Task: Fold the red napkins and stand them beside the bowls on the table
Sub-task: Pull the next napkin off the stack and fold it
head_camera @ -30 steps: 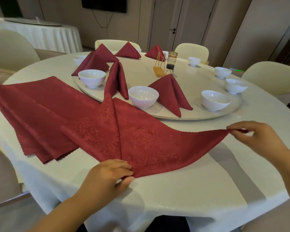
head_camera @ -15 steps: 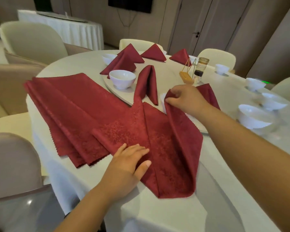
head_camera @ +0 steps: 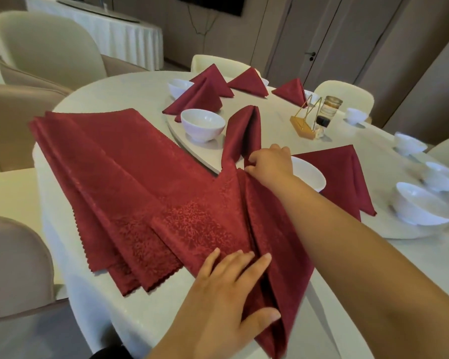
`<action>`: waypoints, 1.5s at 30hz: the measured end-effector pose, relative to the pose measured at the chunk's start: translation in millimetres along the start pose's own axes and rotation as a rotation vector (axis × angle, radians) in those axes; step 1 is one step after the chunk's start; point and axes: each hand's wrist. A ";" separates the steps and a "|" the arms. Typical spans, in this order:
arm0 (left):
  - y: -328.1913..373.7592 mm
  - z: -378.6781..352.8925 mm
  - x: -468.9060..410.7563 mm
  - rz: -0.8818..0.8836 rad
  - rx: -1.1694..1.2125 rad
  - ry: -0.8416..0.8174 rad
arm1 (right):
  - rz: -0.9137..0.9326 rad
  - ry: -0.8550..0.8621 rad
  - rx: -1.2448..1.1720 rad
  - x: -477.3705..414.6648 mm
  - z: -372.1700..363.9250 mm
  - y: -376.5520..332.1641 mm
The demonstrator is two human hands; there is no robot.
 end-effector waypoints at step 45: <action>-65.7 67.8 -38.3 0.836 0.098 -0.164 | -0.331 0.104 -0.505 208.6 -9.4 43.2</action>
Point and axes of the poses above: each hand's wrist, its own x-axis away from the middle knuckle, its own z-axis out of the back of the hand, y = z × x, and after that the axes turned 10 degrees about -x, right-handed
